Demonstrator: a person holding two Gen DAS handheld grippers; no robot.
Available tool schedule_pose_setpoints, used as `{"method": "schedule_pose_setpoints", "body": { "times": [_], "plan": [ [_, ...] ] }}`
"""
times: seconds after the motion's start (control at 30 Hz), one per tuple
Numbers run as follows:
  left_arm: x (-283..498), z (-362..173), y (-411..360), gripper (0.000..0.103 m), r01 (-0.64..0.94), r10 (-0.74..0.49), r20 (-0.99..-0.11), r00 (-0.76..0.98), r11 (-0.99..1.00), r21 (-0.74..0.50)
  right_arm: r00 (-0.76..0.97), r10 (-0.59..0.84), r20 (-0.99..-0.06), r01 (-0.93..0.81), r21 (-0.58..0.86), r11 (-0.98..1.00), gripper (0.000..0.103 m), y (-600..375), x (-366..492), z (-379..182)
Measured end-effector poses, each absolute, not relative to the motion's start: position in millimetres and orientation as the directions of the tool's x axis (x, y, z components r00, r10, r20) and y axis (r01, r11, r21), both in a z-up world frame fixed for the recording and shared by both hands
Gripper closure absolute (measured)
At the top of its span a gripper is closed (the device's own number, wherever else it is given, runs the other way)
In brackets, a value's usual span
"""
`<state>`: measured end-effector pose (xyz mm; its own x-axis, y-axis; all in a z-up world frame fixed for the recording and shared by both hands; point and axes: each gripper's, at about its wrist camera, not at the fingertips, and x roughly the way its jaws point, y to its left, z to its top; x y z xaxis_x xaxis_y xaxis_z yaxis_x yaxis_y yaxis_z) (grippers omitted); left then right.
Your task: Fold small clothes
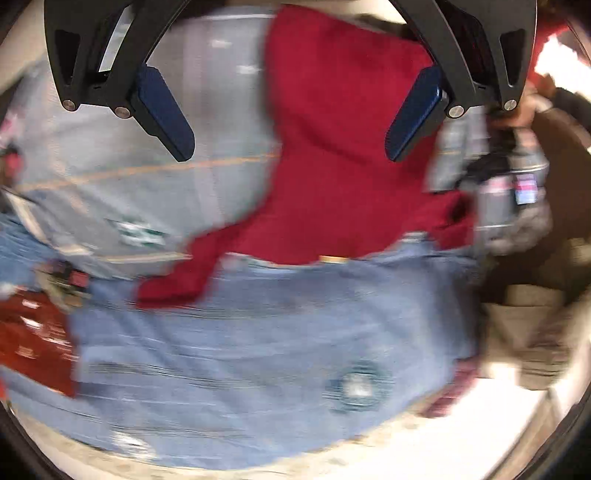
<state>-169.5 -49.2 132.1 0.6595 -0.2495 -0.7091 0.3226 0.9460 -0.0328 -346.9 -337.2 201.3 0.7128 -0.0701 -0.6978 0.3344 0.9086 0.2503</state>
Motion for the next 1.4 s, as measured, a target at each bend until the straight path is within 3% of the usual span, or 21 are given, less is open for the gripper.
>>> {"method": "schedule_pose_setpoints", "body": {
  "times": [0.13, 0.27, 0.63, 0.87, 1.07, 1.4],
  "plan": [
    [-162.7, 125.6, -57.9, 0.008, 0.322, -0.25, -0.714, 0.654, 0.946, -0.037, 0.744, -0.102, -0.66, 0.279, 0.168, 0.945, 0.0, -300.5, -312.7, 203.3],
    [-144.2, 115.7, -67.2, 0.008, 0.315, -0.239, -0.71, 0.662, 0.949, -0.026, 0.725, -0.139, -0.674, 0.284, 0.109, 0.953, 0.0, -287.1, -263.9, 171.2],
    [-87.7, 83.4, -80.4, 0.009, 0.282, -0.192, -0.709, 0.679, 0.959, 0.01, 0.679, -0.137, -0.721, 0.319, 0.121, 0.94, 0.0, -278.8, -161.7, 97.5],
    [-55.4, 64.2, -74.4, 0.01, 0.261, -0.238, -0.738, 0.631, 0.961, -0.087, 0.635, -0.159, -0.756, 0.325, 0.074, 0.943, 0.001, -280.0, -130.8, 60.5],
    [-43.0, 56.5, -73.5, 0.01, 0.254, -0.206, -0.734, 0.648, 0.966, -0.046, 0.621, -0.146, -0.77, 0.373, 0.128, 0.919, 0.001, -284.2, -117.3, 36.4],
    [-44.2, 53.2, -71.5, 0.01, 0.255, -0.21, -0.725, 0.656, 0.966, -0.049, 0.685, -0.216, -0.695, 0.403, 0.116, 0.908, 0.001, -278.3, -117.2, 48.4]
  ]
}}
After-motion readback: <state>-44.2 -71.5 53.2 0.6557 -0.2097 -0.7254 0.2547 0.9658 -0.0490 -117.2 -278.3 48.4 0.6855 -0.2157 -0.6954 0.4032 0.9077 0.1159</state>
